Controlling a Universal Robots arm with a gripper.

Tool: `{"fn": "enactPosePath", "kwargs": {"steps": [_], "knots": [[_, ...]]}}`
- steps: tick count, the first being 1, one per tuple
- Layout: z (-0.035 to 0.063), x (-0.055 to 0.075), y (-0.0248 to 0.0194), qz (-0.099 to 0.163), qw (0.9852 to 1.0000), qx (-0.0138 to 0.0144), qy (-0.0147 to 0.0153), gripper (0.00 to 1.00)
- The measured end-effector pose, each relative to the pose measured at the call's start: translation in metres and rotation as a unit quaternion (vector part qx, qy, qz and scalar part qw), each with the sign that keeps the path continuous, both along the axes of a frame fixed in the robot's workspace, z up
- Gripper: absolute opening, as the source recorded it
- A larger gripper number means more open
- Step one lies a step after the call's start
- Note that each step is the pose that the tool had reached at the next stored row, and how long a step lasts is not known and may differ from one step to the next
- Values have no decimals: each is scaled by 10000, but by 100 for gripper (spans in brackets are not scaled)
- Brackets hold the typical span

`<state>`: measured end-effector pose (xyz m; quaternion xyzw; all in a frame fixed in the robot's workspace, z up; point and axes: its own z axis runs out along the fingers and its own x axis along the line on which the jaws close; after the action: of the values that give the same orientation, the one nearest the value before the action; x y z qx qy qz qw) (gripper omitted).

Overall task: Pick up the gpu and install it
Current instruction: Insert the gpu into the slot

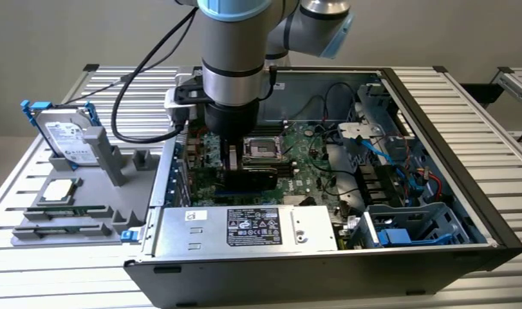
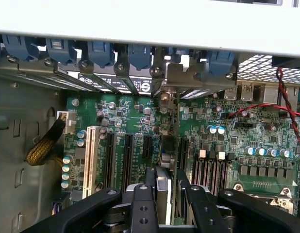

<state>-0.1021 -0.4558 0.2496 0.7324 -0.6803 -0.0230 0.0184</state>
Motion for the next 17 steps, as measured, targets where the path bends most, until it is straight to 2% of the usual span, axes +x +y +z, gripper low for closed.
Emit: {"fn": "enactPosePath", "kwargs": {"steps": [17], "knots": [[-17, -1, -4, 14, 10000, 4, 0, 28]]}}
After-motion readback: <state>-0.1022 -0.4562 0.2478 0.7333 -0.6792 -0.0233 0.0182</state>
